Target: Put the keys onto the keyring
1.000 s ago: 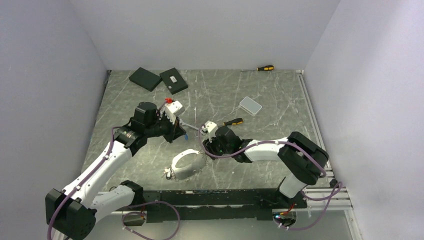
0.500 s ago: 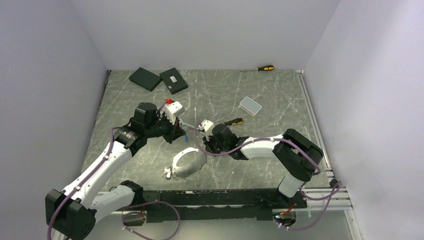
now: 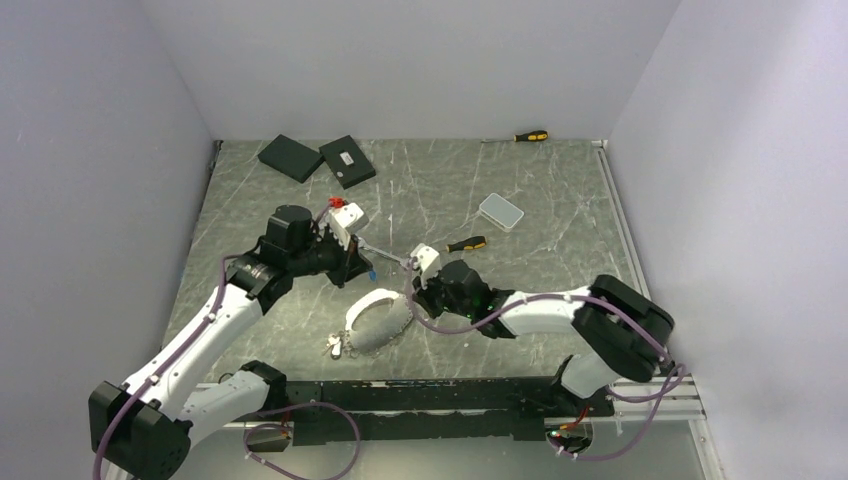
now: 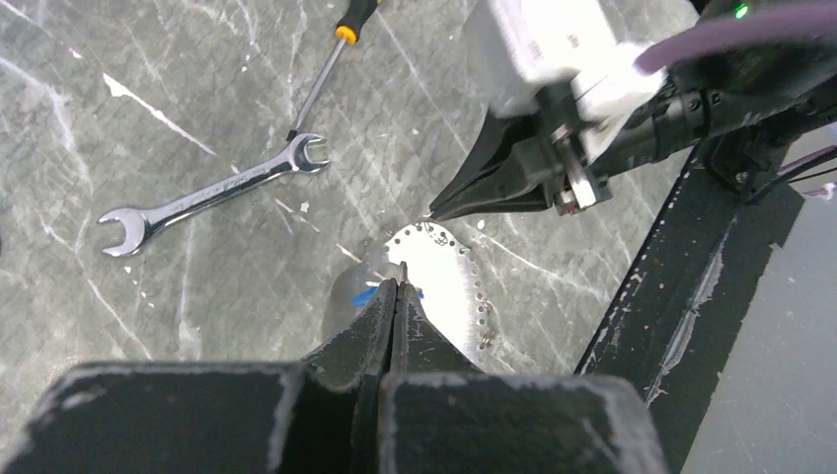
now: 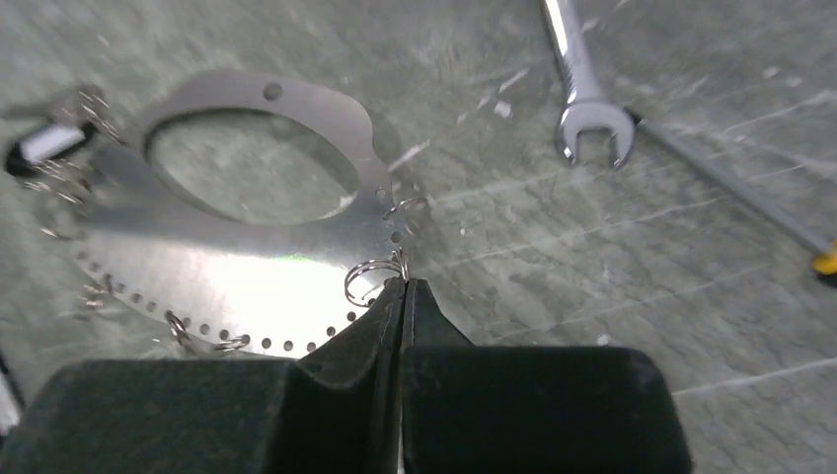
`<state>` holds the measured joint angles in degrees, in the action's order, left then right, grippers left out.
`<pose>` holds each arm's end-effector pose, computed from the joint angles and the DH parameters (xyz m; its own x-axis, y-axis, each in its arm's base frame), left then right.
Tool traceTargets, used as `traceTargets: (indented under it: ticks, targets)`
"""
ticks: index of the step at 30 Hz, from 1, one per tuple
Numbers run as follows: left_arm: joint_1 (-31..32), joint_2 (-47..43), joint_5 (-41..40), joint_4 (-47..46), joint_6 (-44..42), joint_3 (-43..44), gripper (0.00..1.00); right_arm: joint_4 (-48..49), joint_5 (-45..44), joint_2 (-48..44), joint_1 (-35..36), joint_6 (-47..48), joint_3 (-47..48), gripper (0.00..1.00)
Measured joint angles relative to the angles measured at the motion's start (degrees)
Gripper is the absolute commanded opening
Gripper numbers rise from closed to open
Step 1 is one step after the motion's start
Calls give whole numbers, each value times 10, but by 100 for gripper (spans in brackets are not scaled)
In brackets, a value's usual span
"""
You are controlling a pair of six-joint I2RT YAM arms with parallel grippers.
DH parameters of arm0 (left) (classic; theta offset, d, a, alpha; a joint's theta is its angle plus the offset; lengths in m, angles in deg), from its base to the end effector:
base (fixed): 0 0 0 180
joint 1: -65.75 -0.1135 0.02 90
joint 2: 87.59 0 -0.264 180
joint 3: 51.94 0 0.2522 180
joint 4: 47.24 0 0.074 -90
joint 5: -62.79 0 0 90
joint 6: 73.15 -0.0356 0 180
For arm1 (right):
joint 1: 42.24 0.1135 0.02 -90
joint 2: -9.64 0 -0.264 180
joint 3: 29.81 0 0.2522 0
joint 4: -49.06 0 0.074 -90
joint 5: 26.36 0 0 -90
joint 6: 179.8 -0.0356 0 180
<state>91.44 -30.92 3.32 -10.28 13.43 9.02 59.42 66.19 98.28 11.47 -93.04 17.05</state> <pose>0.1855 -0.1093 0.2964 -0.4403 0.2688 -0.8567 0.7864 0.5758 -0.2235 0.1735 0.2390 0.1523 -0.3548 -0.3878 -0.8507 -0.8089 0.5835 0.0714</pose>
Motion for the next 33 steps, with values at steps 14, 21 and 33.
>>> traceTargets:
  ticks: [14,21,33]
  targets:
    - [0,-41,98,4,15,52,0,237,21,-123,8,-105,-55,0]
    - [0,-65,120,25,15,96,0,249,49,-190,9,-120,-55,0]
    - [0,-81,159,98,-16,171,0,167,191,-283,9,-41,-3,0]
